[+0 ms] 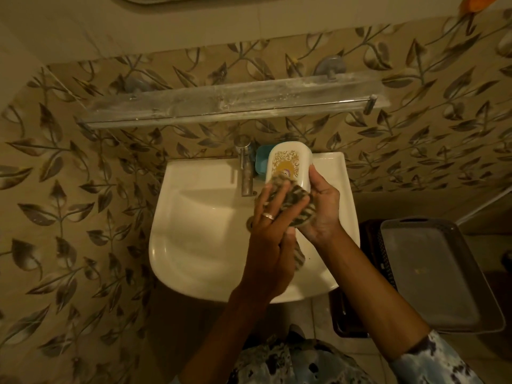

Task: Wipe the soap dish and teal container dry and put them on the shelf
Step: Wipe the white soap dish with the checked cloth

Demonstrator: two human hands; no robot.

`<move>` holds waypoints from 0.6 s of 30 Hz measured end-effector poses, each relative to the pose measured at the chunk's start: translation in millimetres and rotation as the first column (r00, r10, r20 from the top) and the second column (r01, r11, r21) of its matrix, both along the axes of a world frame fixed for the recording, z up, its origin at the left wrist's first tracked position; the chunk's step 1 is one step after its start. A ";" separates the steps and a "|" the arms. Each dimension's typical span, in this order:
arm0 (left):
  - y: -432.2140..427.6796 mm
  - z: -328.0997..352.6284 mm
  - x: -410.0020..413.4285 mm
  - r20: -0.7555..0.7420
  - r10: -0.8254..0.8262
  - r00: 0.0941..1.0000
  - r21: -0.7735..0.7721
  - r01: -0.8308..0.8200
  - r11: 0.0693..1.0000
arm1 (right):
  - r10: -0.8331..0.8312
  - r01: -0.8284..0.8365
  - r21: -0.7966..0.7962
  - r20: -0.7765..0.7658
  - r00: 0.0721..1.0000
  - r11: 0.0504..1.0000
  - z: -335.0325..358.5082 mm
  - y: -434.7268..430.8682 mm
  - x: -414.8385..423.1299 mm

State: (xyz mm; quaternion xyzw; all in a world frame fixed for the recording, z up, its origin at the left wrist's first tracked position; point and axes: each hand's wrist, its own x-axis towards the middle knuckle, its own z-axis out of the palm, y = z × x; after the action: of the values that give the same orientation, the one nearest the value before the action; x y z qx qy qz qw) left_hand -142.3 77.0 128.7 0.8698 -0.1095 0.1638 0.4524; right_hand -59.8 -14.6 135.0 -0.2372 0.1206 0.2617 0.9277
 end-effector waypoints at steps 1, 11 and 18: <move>-2.9 5.5 3.2 0.028 -0.021 0.999 0.030 0.020 0.999 | 0.012 -0.012 -0.012 0.005 1.000 1.000 1.3 0.1 0.1; 9.2 40.3 61.6 0.080 0.009 0.997 0.162 -0.022 0.987 | -0.068 0.065 0.061 0.054 0.996 0.996 -0.3 8.6 -5.8; 62.8 -13.8 50.0 -0.305 0.192 0.933 -0.199 -0.259 0.945 | -0.052 0.054 0.051 -0.040 0.998 0.997 -18.0 -4.0 -16.5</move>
State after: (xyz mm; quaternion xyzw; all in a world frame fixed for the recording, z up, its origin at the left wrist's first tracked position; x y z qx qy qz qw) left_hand -92.2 139.8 115.0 0.8310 0.0774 0.1016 0.5414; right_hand -76.3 -18.6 116.9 -0.2045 0.1377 0.2445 0.9378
